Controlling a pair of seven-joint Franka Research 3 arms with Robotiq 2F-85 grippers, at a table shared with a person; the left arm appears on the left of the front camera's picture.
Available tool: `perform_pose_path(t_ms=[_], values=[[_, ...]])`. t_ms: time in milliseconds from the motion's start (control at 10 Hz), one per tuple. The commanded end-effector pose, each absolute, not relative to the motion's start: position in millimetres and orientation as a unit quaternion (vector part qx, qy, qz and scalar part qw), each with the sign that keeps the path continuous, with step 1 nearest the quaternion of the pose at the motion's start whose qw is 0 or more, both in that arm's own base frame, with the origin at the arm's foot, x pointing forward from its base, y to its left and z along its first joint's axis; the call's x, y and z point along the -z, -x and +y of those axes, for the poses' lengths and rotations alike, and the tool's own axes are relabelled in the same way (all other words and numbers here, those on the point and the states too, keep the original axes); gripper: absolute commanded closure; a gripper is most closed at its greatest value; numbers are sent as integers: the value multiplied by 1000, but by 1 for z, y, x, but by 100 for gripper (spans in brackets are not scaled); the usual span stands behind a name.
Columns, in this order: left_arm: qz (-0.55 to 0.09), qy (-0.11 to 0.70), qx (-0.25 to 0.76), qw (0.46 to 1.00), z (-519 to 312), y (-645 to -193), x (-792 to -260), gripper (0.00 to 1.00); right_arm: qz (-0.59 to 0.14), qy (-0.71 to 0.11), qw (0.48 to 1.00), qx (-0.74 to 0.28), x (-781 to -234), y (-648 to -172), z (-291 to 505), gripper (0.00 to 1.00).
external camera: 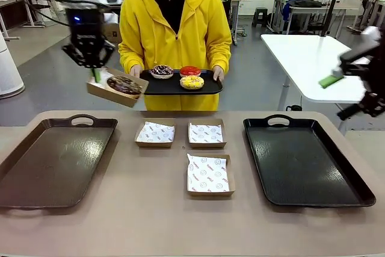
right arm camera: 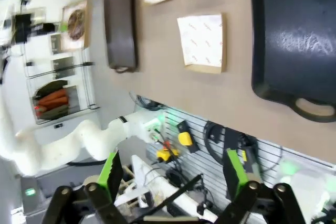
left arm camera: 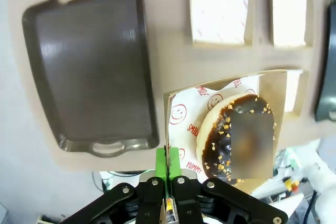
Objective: Individually package the donuts and arrange them on the tray.
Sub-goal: Place the picked Paper togo box on the Handle tray while simultaneously picking up another Paper togo box from the table with the other hand.
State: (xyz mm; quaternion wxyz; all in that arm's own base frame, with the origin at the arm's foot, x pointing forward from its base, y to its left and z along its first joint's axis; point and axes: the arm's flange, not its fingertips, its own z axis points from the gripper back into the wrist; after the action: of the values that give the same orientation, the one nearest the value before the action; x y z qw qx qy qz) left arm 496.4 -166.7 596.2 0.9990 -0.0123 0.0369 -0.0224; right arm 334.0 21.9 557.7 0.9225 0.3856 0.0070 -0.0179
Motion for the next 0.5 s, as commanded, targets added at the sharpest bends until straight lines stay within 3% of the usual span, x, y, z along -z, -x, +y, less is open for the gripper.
perform_pose_path(t_ms=[0, 400], values=[[31, 46, 34, 998, -127, -464, -593, 99, 41, -300, 953, 25, -551, -365, 68, 0], [43, 31, 46, 998, -63, -445, -579, 99, 21, -248, 968, -14, -540, -378, 157, 0]])
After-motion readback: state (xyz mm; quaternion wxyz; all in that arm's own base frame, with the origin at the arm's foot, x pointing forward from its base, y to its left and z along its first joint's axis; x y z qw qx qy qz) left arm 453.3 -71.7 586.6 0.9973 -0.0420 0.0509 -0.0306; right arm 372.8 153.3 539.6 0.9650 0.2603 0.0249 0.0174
